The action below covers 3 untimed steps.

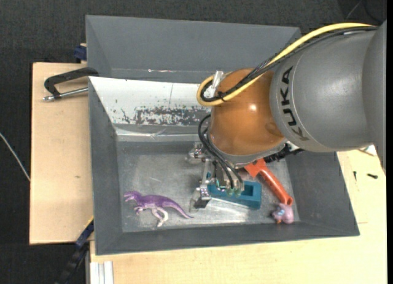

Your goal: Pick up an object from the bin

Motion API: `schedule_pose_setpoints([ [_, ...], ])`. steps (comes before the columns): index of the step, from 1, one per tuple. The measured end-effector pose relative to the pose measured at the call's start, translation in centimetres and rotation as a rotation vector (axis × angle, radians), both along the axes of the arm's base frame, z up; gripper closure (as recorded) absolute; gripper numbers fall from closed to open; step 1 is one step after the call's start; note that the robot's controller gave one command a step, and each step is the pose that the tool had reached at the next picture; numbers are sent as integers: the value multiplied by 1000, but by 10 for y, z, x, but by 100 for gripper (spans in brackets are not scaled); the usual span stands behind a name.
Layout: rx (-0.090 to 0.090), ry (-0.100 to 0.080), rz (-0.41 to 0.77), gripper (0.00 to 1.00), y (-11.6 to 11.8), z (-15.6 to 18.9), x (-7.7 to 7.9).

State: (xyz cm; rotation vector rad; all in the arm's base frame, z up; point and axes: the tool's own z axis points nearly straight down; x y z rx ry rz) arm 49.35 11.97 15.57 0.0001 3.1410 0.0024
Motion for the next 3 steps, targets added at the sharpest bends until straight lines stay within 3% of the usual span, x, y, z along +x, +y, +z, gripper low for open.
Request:
schedule_pose_setpoints([
  [1, 1, -6, 11, 0, 31, -53, 2],
  [2, 1, -4, -46, 100, 67, -71, 13],
  [3, 1, -4, -46, 100, 67, -71, 13],
])
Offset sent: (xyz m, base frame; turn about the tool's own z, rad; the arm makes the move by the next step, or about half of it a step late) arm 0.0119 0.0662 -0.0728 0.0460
